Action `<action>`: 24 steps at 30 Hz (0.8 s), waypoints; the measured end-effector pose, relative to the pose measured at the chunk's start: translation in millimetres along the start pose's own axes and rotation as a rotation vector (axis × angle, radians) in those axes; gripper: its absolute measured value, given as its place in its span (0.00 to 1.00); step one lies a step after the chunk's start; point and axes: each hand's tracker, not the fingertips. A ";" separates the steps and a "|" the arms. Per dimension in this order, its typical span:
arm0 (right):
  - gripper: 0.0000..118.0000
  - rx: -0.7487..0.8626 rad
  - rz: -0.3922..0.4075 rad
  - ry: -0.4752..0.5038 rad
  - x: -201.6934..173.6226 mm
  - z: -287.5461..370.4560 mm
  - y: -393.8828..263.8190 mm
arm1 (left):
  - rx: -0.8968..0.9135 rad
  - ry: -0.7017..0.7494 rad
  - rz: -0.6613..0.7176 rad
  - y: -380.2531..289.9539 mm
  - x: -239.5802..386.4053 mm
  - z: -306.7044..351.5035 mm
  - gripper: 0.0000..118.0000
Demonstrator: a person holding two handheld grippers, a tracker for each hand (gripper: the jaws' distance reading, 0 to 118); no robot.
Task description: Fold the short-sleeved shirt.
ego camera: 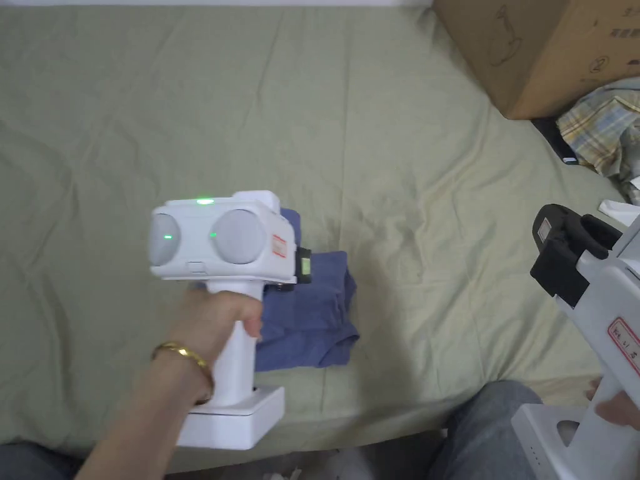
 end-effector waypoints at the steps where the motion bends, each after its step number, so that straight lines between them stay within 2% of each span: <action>1: 0.00 -0.002 -0.002 -0.008 2.6 1.5 -0.3 | -0.023 -0.006 -0.006 -0.4 7.3 -14.0 0.11; 2: 0.00 -0.003 -0.003 -0.017 5.2 2.6 -0.8 | -0.048 -0.010 -0.002 -1.0 14.5 -29.1 0.14; 4: 0.00 -0.005 -0.007 -0.035 10.4 4.2 -1.8 | -0.099 -0.037 -0.026 -5.2 24.3 -54.7 0.27; 5: 0.00 -0.008 -0.010 -0.041 13.1 4.3 -2.3 | -0.121 -0.050 -0.020 -7.0 26.9 -66.0 0.37; 6: 0.00 -0.009 -0.014 -0.050 15.9 4.3 -3.1 | -0.122 -0.063 -0.014 -8.7 28.0 -74.8 0.51; 7: 0.00 -0.010 -0.018 -0.055 17.8 4.2 -3.4 | -0.134 -0.093 -0.009 -10.9 28.2 -81.2 0.58; 10: 0.00 -0.016 -0.021 -0.063 24.3 2.3 -4.5 | -0.163 -0.137 0.033 -7.4 24.2 -72.9 0.60; 13: 0.00 -0.020 -0.016 -0.063 26.4 -1.3 -3.4 | 0.038 -0.230 0.034 1.8 13.7 -31.1 0.59; 14: 0.00 -0.020 -0.016 -0.061 25.1 -2.4 -2.9 | 0.117 -0.210 0.027 4.2 10.2 -17.0 0.58; 15: 0.00 -0.020 -0.015 -0.060 24.2 -2.9 -2.6 | 0.180 -0.174 0.028 5.2 6.9 -7.2 0.50; 16: 0.00 -0.018 -0.015 -0.058 23.4 -3.3 -2.6 | 0.242 -0.105 0.025 4.4 4.0 3.1 0.36; 18: 0.00 -0.018 -0.018 -0.048 20.0 -4.8 -3.0 | 0.290 0.004 -0.029 1.2 -0.6 3.7 0.02; 20: 0.00 -0.022 -0.015 -0.040 17.9 -7.7 -4.2 | 0.240 -0.006 -0.084 -5.7 -3.7 -12.1 0.00; 24: 0.00 -0.033 -0.020 -0.030 14.7 -9.4 -7.7 | 0.138 -0.042 -0.074 -29.2 10.7 -45.2 0.00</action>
